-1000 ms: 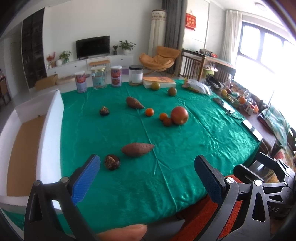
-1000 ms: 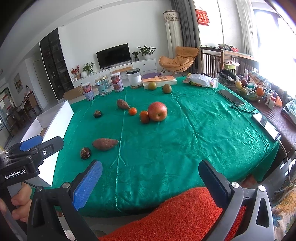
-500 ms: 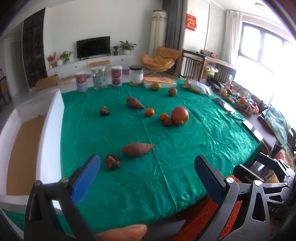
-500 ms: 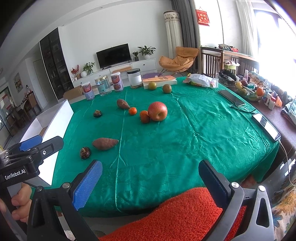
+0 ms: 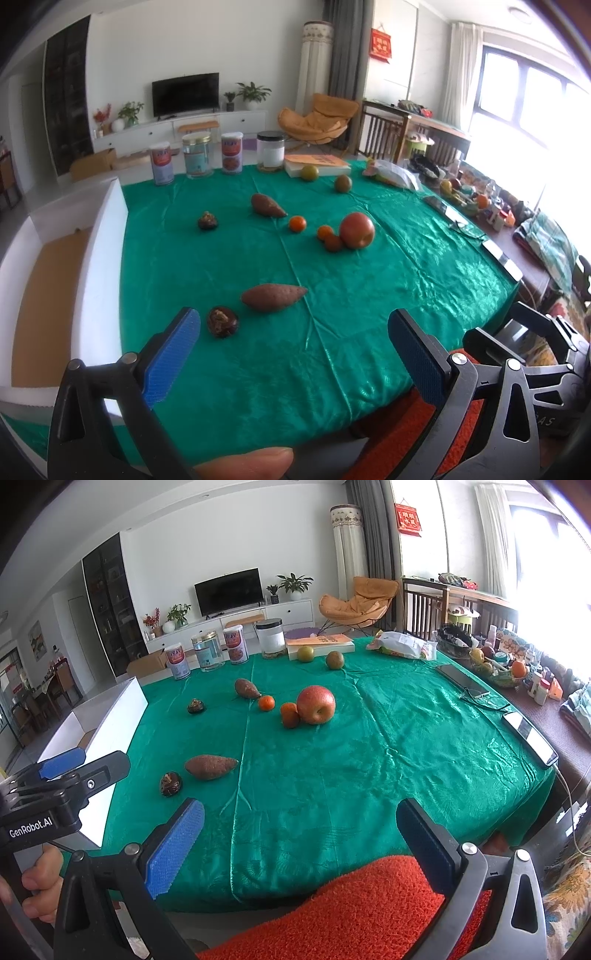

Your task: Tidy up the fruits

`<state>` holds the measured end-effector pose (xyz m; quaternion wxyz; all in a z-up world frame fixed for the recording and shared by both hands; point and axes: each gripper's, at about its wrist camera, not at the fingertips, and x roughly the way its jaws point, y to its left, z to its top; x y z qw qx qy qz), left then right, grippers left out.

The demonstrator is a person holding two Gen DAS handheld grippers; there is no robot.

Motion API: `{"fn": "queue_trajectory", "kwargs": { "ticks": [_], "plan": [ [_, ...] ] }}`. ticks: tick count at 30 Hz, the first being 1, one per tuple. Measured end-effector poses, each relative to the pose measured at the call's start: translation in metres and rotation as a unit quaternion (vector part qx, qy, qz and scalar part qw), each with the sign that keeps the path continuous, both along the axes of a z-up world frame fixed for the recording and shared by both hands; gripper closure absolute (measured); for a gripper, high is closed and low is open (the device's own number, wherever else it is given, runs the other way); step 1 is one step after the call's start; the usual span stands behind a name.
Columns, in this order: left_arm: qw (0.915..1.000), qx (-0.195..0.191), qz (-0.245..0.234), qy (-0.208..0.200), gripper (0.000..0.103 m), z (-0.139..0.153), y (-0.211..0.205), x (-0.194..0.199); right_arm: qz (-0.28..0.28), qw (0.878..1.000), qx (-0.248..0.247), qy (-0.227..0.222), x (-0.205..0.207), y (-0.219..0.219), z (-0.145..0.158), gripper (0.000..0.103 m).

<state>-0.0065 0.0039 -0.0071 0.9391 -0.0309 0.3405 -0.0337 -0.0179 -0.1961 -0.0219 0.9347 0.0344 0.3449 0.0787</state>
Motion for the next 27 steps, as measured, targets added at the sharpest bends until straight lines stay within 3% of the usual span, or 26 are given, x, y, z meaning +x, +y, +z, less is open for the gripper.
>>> {"fn": "queue_trajectory", "kwargs": {
  "ticks": [9, 14, 18, 27],
  "plan": [
    [0.9976, 0.003, 0.061, -0.035, 0.001, 0.024, 0.053, -0.006, -0.015, 0.999, -0.001, -0.032, -0.012, -0.006, 0.011, 0.000],
    [0.9978, 0.031, 0.057, 0.012, 0.001, -0.004, 0.063, -0.006, -0.008, 1.000, 0.001, -0.017, -0.006, -0.003, 0.005, 0.000],
    [0.9974, 0.008, 0.028, 0.065, 0.001, -0.031, 0.054, -0.002, -0.003, 1.000, -0.007, -0.020, -0.008, 0.002, 0.004, 0.000],
    [0.9985, 0.013, 0.006, 0.052, 0.001, -0.029, 0.032, -0.003, -0.009, 1.000, -0.016, -0.019, -0.006, 0.002, 0.001, 0.000]
  ]
}}
